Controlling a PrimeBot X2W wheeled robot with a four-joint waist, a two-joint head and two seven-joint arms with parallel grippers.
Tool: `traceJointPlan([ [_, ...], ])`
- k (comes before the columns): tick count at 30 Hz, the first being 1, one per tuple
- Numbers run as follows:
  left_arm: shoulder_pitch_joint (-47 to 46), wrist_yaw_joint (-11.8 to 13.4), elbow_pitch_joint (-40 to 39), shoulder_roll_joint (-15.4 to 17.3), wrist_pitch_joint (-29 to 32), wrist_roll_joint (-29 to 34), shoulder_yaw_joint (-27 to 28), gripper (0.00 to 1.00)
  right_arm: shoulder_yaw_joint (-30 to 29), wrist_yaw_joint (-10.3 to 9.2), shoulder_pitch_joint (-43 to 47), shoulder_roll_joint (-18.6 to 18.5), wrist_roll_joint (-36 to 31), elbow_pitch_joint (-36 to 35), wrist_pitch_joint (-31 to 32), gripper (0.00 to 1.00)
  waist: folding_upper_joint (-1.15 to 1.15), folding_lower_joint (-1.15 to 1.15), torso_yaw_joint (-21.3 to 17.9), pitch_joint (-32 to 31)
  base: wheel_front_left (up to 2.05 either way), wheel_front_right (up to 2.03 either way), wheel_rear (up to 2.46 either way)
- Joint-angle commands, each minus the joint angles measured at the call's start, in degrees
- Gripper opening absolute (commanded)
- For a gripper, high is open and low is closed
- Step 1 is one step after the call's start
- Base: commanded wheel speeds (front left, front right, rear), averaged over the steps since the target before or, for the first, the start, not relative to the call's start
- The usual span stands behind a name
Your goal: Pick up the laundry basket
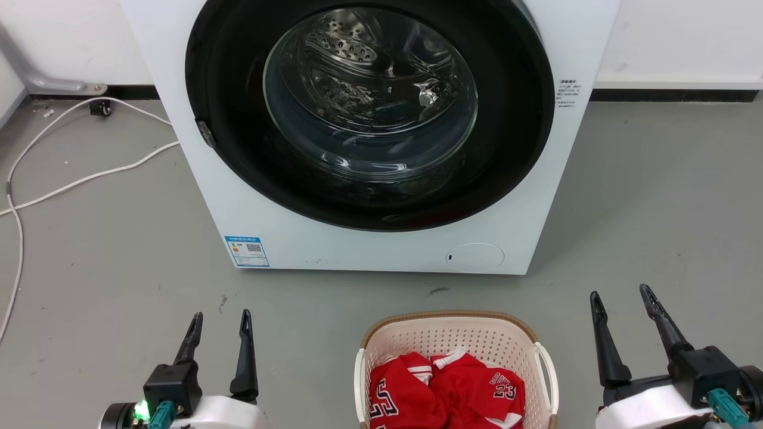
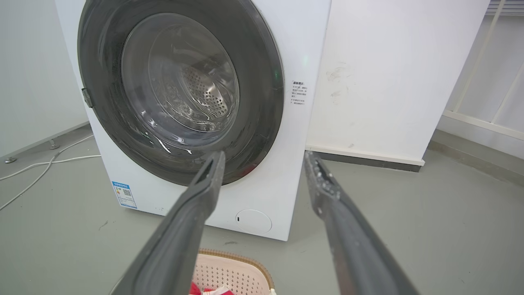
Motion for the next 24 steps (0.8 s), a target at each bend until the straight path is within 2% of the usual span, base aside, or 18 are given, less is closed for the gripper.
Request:
traceJointPlan([
  [1,0.7,0.0,0.1,0.1,-0.3,-0.3,0.1,1.0,0.0,-0.02,0.3,-0.3,0.4,0.1,-0.2,1.0,0.0,0.0,0.0,0.0,0.0,0.0,0.0],
  [12,-0.4,-0.7,2.0,0.1,-0.2,-0.8,-0.7,1.0,-0.3,-0.02,-0.2,-0.3,0.5,0.6,-0.2,1.0,0.0,0.0,-0.3,0.4,0.0,0.0,0.0],
  [24,-4.8,-2.7,11.0,0.1,-0.2,-2.1,-5.6,1.0,-3.5,-0.02,-3.8,-0.2,-0.9,6.6,-0.2,1.0,0.0,0.0,-2.0,3.9,0.0,0.0,0.0],
])
